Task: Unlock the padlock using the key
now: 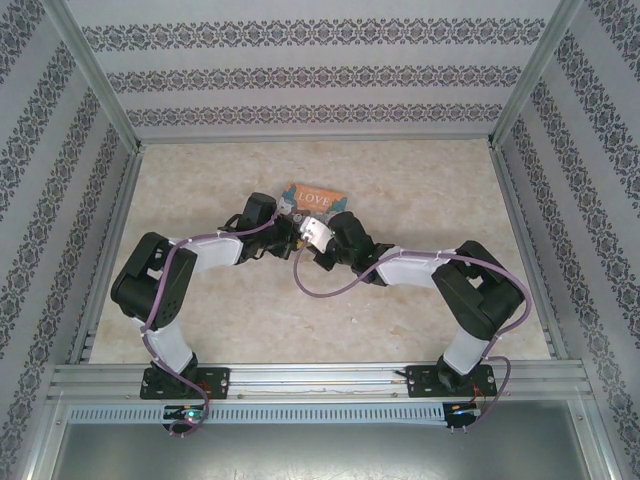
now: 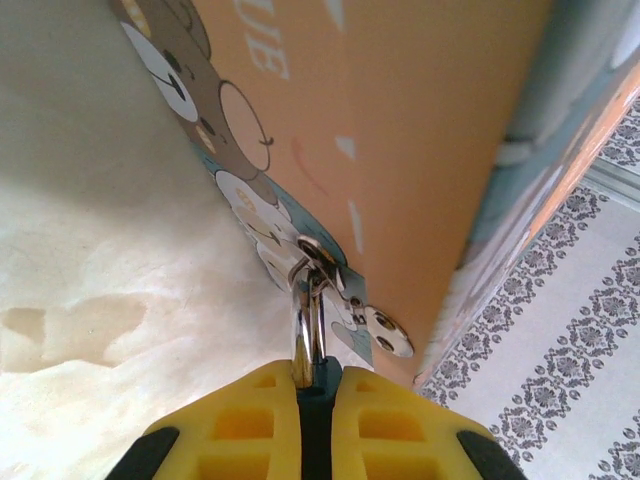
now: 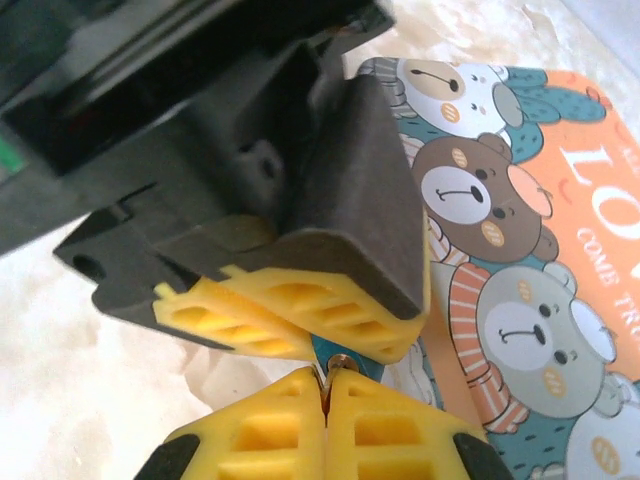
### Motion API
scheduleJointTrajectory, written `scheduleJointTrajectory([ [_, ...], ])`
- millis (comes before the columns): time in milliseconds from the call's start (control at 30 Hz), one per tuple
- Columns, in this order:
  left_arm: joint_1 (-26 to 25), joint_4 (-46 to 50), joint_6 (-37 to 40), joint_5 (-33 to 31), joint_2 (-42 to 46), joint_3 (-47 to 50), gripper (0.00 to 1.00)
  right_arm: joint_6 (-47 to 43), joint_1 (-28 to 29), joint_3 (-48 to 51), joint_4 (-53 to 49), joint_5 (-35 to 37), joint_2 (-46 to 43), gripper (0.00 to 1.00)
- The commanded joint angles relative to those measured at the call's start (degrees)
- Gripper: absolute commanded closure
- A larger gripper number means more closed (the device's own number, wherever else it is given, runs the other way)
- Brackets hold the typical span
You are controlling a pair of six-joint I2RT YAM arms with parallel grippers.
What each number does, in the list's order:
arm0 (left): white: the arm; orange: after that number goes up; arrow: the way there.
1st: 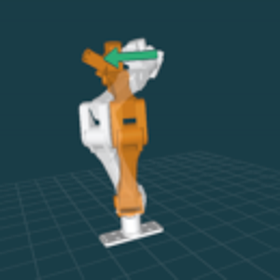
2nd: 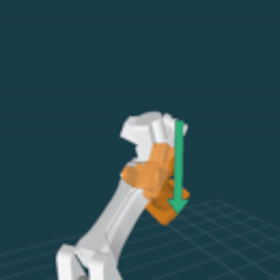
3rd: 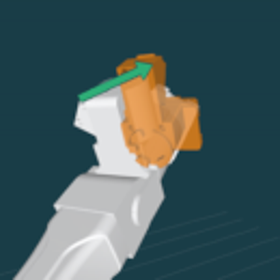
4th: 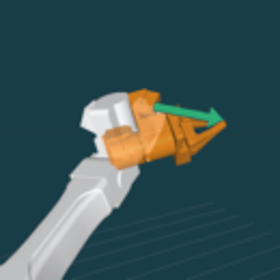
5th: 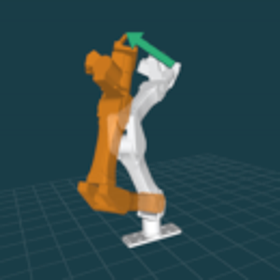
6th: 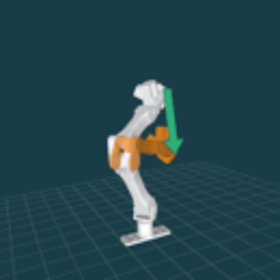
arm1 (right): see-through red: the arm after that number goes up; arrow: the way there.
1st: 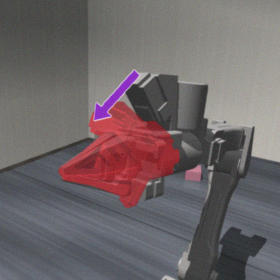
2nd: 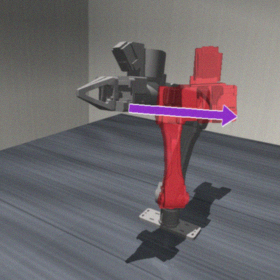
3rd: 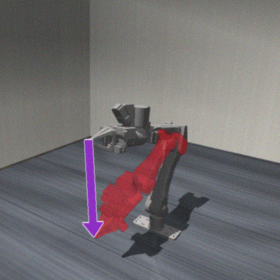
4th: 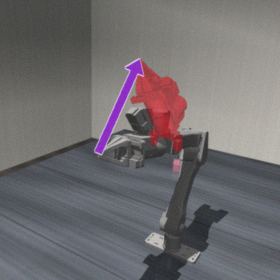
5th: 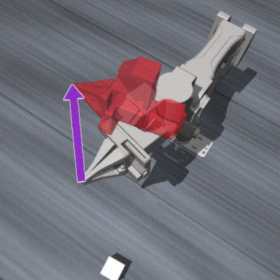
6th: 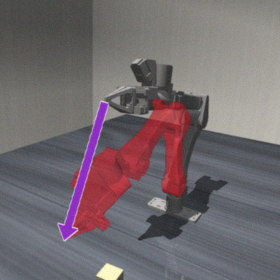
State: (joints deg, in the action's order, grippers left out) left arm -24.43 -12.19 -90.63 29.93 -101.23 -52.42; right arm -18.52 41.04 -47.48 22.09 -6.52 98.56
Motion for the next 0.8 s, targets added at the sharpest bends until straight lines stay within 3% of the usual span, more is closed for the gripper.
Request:
scheduleJointTrajectory([
  [0,-2.0,-3.3,-0.9,2.1,-1.0,-1.9,1.0,13.0,-0.2,1.7,10.2,-4.0,1.7,1.0],
  [200,-2.2,-3.5,-1.0,1.8,-1.8,-1.9,1.0,20.9,-1.1,4.4,17.3,-5.0,4.1,1.0],
  [467,-2.3,-1.7,0.9,-0.7,-2.2,-2.6,1.0,23.0,-2.0,6.5,20.4,-4.7,6.6,1.0],
  [767,-1.6,1.5,4.3,-4.2,-1.3,-2.9,0.72,25.7,-2.9,8.8,23.4,-4.5,7.5,1.0],
])
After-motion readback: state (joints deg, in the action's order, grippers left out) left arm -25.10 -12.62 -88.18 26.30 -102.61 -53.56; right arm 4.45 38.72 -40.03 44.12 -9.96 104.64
